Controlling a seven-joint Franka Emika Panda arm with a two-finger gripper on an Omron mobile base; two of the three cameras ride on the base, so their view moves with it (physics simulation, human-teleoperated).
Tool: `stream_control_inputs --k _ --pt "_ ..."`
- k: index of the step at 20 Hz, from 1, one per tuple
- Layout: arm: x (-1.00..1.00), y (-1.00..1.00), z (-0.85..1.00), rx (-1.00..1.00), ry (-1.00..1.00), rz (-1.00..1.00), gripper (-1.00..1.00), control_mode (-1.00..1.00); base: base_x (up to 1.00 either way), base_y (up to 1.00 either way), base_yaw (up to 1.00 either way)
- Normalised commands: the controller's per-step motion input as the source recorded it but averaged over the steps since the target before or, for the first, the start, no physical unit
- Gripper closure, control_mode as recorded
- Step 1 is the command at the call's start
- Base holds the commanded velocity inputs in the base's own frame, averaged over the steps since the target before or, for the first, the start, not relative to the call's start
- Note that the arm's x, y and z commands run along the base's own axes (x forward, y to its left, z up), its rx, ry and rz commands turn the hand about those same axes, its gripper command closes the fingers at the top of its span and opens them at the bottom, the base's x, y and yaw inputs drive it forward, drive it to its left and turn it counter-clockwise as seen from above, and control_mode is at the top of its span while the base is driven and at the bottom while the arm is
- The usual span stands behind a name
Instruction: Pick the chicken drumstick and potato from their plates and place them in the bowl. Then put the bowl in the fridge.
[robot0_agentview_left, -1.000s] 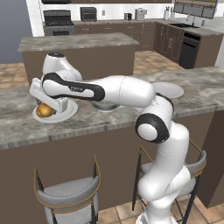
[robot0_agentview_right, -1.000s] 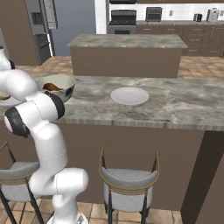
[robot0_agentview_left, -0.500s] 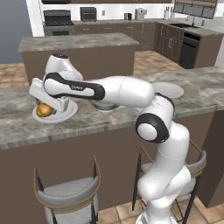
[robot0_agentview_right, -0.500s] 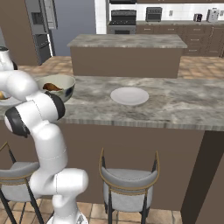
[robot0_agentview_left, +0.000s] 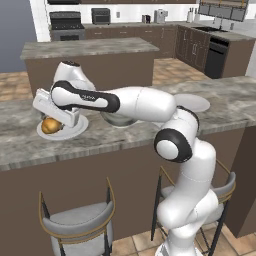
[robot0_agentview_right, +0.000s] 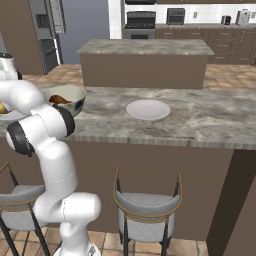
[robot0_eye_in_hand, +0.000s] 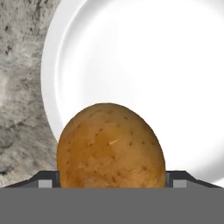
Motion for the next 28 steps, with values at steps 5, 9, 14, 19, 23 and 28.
stream_control_inputs --k 5,9,14,19,23,28 --pt "0.0 0.0 -0.06 0.04 0.0 0.05 1.0 -1.0 0.0 0.0 0.0" --pt "0.0 -0.07 0.18 0.0 0.0 0.02 1.0 -1.0 0.0 0.0 0.0" --pt "-0.08 -0.16 0.45 0.0 -0.04 0.04 1.0 -1.0 0.0 0.0 0.0" --pt "-0.11 -0.25 0.51 -0.01 -0.1 0.07 1.0 -1.0 0.0 0.0 0.0" --pt "-0.17 -0.36 0.46 -0.09 -0.08 0.11 1.0 -1.0 0.0 0.0 0.0" --pt "-0.13 -0.5 0.32 -0.13 -0.1 0.14 1.0 -1.0 0.0 0.0 0.0"
